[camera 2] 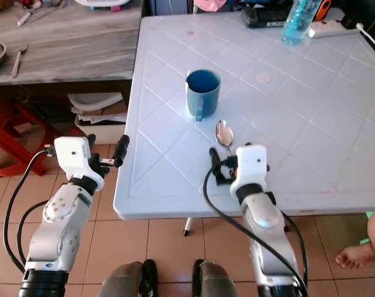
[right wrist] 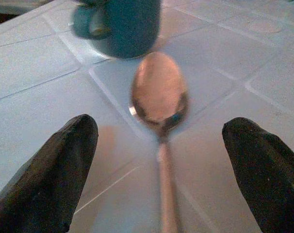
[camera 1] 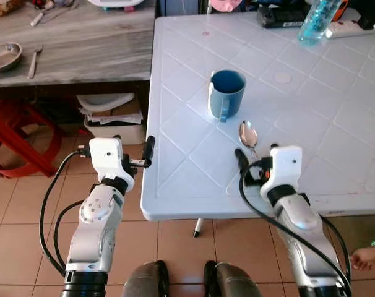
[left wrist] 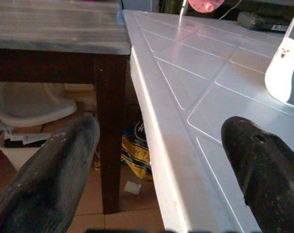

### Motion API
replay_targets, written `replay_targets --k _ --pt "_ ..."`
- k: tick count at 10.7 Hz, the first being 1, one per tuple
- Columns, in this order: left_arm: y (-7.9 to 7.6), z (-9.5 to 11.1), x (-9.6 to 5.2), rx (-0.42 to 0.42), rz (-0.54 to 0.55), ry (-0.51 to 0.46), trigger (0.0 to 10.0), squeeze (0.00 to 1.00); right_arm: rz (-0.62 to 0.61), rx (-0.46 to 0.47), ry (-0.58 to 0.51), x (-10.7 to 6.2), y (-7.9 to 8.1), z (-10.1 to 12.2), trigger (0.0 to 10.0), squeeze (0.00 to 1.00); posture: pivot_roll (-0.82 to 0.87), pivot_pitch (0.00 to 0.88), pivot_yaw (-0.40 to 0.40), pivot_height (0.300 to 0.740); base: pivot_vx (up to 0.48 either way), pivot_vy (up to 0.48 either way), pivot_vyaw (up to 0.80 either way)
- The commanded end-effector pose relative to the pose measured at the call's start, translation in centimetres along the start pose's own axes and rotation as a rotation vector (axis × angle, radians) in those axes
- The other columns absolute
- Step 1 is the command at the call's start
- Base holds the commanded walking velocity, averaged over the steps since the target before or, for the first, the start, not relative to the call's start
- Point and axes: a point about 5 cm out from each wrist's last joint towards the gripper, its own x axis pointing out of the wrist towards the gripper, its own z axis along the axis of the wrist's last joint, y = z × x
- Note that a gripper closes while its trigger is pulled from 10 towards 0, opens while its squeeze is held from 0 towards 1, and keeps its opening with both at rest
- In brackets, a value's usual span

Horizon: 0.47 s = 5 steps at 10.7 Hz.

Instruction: Setting the table

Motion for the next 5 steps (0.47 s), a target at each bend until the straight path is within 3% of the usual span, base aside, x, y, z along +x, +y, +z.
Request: replay_targets --k 1,4,5 --pt "0.2 0.1 -0.2 0.008 -0.005 0.005 10.0 0.00 0.035 0.026 0.011 -0.3 0.3 0.1 10.0 0.00 -0.05 0.180 0.060 0.740 0.000 0.000 0.00" --pt "0.1 0.1 -0.2 0.012 -0.013 0.018 10.0 0.00 0.105 0.052 0.124 -0.8 0.2 -1.2 10.0 0.00 -0.05 0.191 0.064 0.740 0.000 0.000 0.00" --pt "0.0 -0.1 -0.3 0.013 -0.015 0.026 10.0 0.00 0.101 0.065 0.150 -0.9 -0.3 -1.4 5.7 0.00 -0.05 0.195 0.065 0.740 0.000 0.000 0.00"
